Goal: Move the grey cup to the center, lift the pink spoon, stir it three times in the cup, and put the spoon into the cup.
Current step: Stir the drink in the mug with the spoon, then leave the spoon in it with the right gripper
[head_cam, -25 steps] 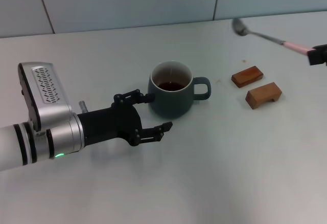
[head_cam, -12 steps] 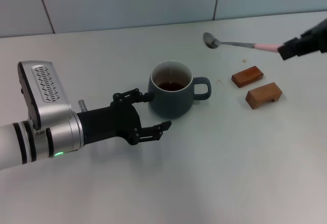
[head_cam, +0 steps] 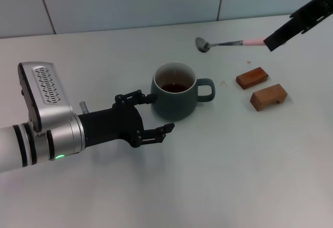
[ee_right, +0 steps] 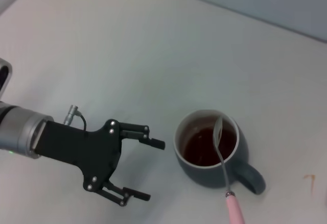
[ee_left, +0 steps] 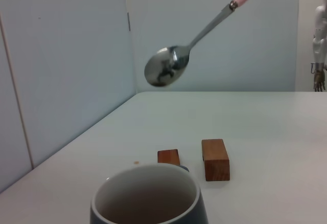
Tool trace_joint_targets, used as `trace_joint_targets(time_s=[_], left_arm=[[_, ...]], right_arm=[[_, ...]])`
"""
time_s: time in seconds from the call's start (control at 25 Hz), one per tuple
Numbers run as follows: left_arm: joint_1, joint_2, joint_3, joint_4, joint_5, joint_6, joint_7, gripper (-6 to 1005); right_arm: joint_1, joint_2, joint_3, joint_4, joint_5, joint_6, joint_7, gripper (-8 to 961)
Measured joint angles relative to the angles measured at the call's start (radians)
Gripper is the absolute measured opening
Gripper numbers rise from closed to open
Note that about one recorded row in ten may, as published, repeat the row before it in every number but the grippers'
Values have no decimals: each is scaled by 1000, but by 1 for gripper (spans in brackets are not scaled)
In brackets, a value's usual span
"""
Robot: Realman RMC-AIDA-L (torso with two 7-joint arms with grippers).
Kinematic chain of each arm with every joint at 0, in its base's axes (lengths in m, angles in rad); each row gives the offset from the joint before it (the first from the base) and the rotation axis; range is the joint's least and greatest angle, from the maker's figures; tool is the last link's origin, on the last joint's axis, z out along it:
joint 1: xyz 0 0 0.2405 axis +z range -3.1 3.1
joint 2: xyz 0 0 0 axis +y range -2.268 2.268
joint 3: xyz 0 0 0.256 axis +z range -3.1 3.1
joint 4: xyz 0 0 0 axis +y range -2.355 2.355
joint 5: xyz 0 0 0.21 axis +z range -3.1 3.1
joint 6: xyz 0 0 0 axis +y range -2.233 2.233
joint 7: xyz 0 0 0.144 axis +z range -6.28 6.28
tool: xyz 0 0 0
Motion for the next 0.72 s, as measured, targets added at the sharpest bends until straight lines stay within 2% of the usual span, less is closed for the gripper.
trace_joint_targets(time_s=[0.12,0.2,0.72], left_arm=[[2,0,0,0,0,1,0,807],[3,0,0,1,0,1,0,807],[6,0,-25,25,-3,-1,0,807]], right_arm=[[43,-33,0,122,-6,20,0,114],[64,-47,0,183,-13,40,1,114],[124,-83,-19,314,-39,60,3,114]])
